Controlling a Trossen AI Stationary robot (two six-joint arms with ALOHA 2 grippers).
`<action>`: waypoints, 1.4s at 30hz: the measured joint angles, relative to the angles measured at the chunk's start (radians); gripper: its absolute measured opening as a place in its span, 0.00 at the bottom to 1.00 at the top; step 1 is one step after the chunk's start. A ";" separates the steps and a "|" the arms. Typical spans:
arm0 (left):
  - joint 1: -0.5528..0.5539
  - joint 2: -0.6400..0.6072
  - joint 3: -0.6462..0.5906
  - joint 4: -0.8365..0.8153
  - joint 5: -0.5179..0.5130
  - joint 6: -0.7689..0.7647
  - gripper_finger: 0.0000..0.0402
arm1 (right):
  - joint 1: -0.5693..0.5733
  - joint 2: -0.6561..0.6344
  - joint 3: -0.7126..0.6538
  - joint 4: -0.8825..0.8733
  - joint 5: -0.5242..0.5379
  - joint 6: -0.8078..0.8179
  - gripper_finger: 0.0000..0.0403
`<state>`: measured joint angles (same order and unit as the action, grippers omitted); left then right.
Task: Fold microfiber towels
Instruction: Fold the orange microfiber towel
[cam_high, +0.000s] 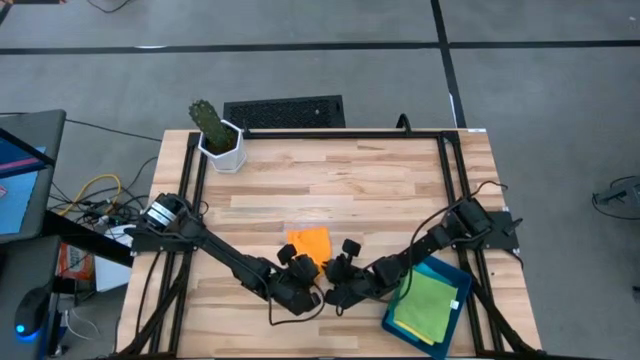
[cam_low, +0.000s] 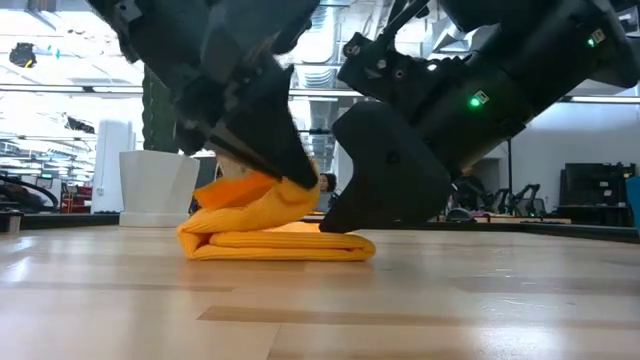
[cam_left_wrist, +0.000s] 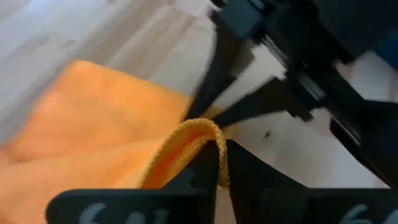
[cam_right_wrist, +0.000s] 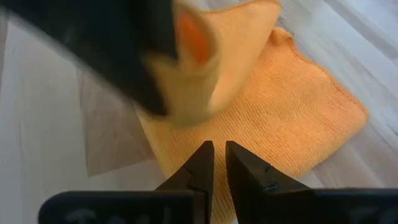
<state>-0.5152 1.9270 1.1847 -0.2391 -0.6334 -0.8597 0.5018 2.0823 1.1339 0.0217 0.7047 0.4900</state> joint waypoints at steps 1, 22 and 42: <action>0.000 0.006 0.000 0.008 0.002 0.005 0.06 | 0.000 0.000 0.000 0.000 0.000 0.000 0.16; 0.090 0.026 -0.001 0.130 0.157 0.119 0.59 | 0.072 -0.097 -0.001 -0.196 0.132 0.063 0.16; 0.176 -0.168 -0.001 0.062 0.390 0.226 0.61 | 0.107 -0.108 -0.001 -0.223 0.151 0.081 0.16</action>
<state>-0.3393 1.7587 1.1839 -0.1772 -0.2438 -0.6337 0.6088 1.9743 1.1334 -0.2016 0.8552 0.5713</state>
